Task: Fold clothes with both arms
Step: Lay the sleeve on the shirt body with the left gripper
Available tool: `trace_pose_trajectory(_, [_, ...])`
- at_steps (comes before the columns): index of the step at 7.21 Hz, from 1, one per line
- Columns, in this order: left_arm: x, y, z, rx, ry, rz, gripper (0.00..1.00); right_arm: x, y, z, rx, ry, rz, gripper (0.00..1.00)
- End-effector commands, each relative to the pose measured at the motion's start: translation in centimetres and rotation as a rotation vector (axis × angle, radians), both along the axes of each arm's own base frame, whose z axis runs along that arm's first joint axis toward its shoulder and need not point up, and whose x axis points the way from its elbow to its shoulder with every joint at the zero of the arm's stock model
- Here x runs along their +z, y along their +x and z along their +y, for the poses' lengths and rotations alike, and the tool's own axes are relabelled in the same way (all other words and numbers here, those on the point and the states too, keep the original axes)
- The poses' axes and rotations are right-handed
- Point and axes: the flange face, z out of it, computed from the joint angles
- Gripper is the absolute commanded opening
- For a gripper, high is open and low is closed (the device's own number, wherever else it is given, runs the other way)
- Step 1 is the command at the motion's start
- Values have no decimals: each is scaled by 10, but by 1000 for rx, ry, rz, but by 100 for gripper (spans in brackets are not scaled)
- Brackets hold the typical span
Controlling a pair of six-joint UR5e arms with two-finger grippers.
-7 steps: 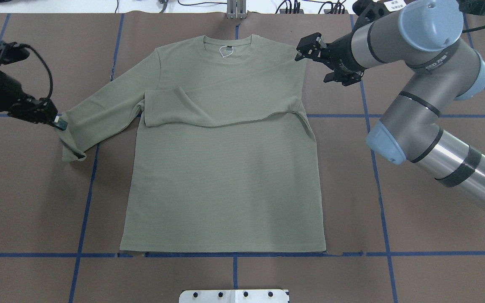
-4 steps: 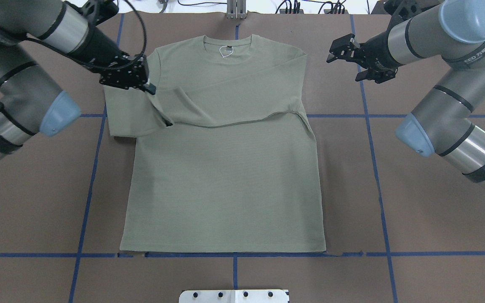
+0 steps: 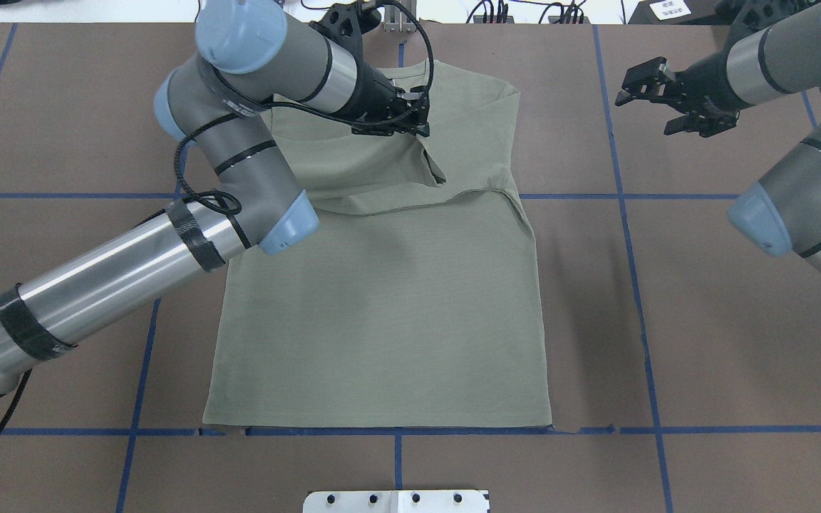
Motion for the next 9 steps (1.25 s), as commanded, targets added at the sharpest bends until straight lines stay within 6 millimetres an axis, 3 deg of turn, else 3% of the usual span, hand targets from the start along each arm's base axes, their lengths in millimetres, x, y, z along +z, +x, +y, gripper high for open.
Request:
trace_pose_trajectory(1, [-3,57,14,-62,21,7,0,25,28,1,-26,8,20,100])
trace_pose_trajectory(2, [3,79,19,-62,26,10,0,28,29,3,-25,4,23,100])
trace_pose_trajectory(4, [-12,112,44,-52,40,24,0,28,30,3,-24,4,24,100])
trace_pose_trajectory(6, [-20,128,60,-46,45,28,0,31,29,2,-23,0,28,100])
trace_pose_trajectory(7, [-16,132,59,-54,41,20,0,32,28,2,-23,-2,29,100])
trace_pose_trajectory(9, [-32,139,59,-66,46,24,0,31,28,2,-23,0,28,100])
